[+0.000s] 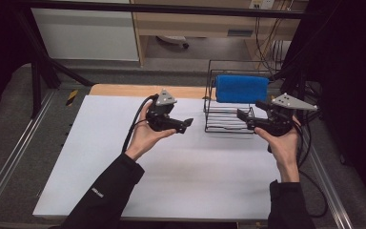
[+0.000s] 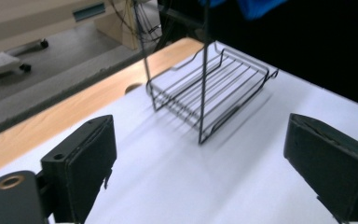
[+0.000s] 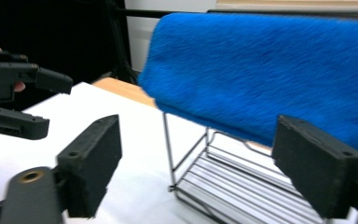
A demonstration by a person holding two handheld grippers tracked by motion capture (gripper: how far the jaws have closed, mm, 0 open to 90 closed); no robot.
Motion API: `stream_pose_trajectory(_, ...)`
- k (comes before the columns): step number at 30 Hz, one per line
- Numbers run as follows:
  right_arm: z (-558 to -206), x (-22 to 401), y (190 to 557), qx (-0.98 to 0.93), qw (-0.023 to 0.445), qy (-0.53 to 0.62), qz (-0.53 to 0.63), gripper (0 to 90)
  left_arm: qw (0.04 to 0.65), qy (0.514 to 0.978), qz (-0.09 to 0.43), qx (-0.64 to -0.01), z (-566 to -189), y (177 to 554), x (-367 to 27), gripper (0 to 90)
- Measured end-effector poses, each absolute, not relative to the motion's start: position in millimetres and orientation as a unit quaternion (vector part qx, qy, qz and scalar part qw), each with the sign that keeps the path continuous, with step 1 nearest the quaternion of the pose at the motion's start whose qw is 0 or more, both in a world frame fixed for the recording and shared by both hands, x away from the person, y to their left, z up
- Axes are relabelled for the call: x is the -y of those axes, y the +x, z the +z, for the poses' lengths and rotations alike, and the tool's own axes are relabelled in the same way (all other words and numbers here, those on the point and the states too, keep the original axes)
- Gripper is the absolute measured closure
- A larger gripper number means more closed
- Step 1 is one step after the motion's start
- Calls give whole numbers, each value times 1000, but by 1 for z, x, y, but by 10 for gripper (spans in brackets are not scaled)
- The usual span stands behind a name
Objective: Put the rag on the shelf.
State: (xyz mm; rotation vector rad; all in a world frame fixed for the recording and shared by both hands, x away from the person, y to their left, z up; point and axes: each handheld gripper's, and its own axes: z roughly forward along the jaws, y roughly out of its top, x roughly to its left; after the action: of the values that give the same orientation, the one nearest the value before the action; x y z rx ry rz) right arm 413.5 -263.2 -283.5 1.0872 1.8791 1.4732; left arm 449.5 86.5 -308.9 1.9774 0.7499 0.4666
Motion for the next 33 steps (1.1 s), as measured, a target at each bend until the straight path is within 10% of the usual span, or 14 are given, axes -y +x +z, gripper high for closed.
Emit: stream_pose_trajectory(33,-415,245,371,-773,134,400,474,6,421,806,172,-379,-425,359,-264,70)
